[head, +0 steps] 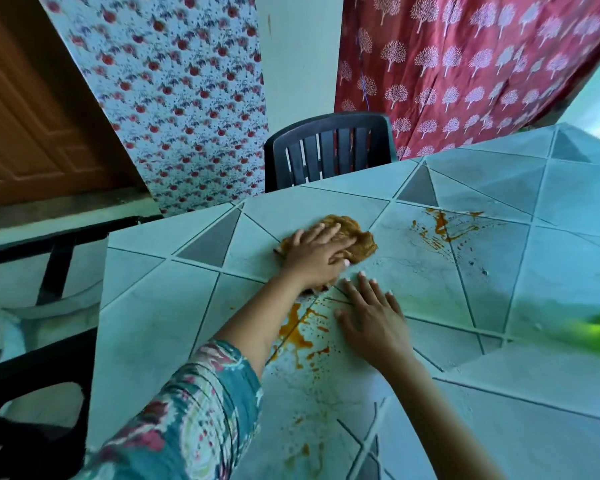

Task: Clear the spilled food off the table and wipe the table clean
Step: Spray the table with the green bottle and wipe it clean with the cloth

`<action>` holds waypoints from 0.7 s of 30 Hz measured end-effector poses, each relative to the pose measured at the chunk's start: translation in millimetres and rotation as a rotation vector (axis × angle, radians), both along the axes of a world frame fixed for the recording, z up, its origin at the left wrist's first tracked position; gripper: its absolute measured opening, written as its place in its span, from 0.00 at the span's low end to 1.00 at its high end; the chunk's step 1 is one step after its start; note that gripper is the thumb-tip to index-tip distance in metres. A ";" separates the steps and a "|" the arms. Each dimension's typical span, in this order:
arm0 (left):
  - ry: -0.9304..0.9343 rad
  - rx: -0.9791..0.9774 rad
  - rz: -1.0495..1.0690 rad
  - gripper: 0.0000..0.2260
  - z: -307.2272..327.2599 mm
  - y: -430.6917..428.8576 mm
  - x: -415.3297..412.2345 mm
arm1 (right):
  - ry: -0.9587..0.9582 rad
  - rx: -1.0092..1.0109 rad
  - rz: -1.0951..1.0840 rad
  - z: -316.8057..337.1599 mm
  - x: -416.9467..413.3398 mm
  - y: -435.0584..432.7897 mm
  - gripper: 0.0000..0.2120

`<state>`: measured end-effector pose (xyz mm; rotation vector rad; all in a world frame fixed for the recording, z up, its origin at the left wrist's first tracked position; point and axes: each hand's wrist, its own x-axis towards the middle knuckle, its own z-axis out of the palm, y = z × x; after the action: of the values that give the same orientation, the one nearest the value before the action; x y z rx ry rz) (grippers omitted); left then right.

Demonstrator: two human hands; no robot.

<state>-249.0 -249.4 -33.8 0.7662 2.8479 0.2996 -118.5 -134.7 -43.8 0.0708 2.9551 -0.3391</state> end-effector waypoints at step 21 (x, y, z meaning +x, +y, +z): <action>0.026 -0.021 0.617 0.23 -2.2 -139.8 25.2 | 0.035 -0.024 -0.066 -6.3 23.3 -12.5 0.27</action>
<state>-223.8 -389.2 -36.1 -0.1370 3.0319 0.3344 -95.1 -147.2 -50.1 0.1618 2.9874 -0.3890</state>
